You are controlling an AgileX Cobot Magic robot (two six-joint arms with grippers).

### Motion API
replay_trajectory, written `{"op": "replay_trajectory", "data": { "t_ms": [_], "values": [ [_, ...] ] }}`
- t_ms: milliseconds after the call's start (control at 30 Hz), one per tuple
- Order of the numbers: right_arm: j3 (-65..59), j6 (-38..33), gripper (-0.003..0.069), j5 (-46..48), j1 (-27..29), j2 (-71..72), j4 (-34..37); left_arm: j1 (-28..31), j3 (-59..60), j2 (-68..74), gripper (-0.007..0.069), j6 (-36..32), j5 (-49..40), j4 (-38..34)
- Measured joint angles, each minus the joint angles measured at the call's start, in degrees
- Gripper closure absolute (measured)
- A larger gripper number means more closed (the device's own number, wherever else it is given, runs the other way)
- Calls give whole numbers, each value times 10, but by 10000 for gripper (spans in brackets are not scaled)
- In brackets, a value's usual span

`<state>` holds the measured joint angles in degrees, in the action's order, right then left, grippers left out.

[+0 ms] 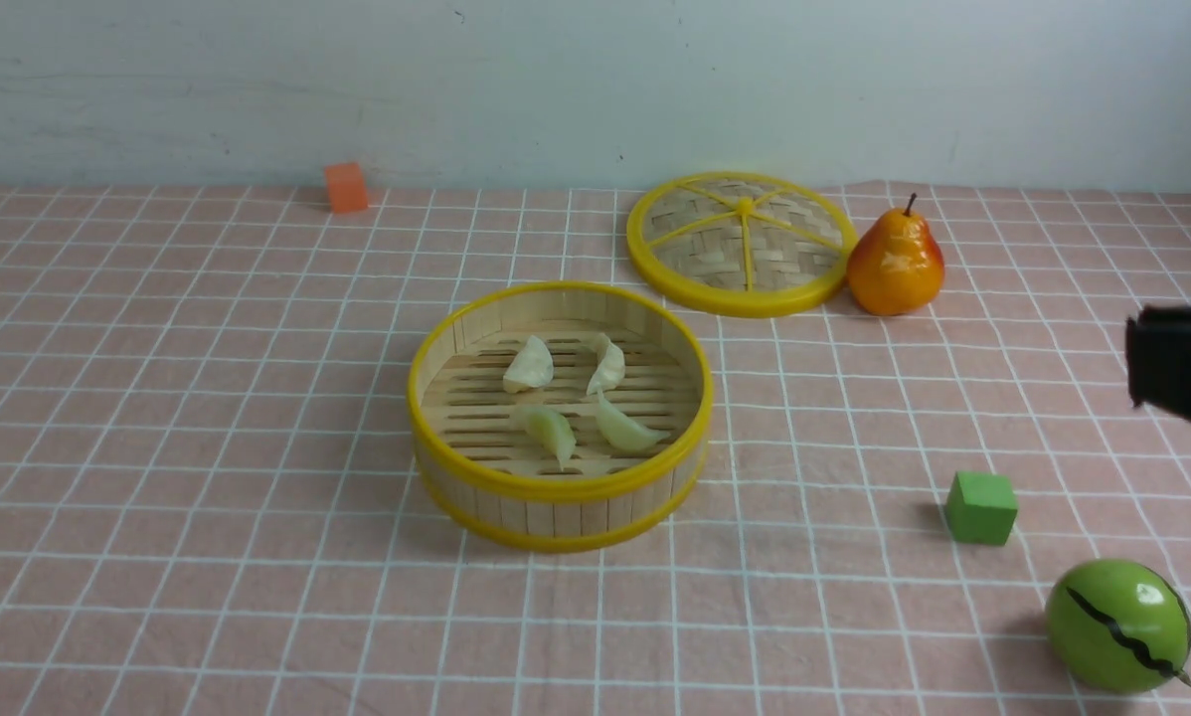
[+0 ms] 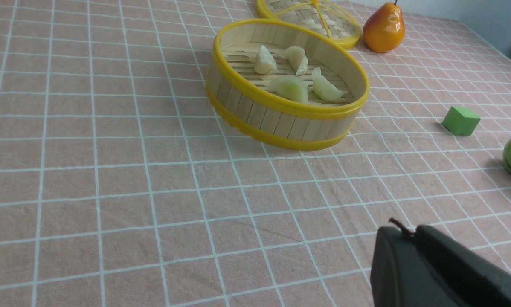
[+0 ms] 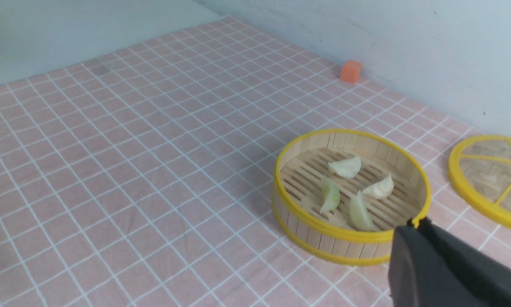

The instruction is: Put the dumplings into the steamer on the table with the pink tablecloth.

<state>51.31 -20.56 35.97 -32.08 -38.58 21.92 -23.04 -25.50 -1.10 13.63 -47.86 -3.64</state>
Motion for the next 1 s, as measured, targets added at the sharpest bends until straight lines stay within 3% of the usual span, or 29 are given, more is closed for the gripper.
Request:
{"op": "replay_trajectory", "data": {
  "t_ms": [367,567,767,1000],
  "values": [
    [-57,0,659,29,0,19,-3,0,0,0,575,0,0,0],
    [-145,9,680,-82,14,50,-24,0,0,0,570,0,1,0],
    [-351,130,679,-238,108,177,-85,0,0,0,568,0,1,0],
    [-480,321,679,-214,252,337,-204,0,0,0,556,0,1,0]
  ]
}}
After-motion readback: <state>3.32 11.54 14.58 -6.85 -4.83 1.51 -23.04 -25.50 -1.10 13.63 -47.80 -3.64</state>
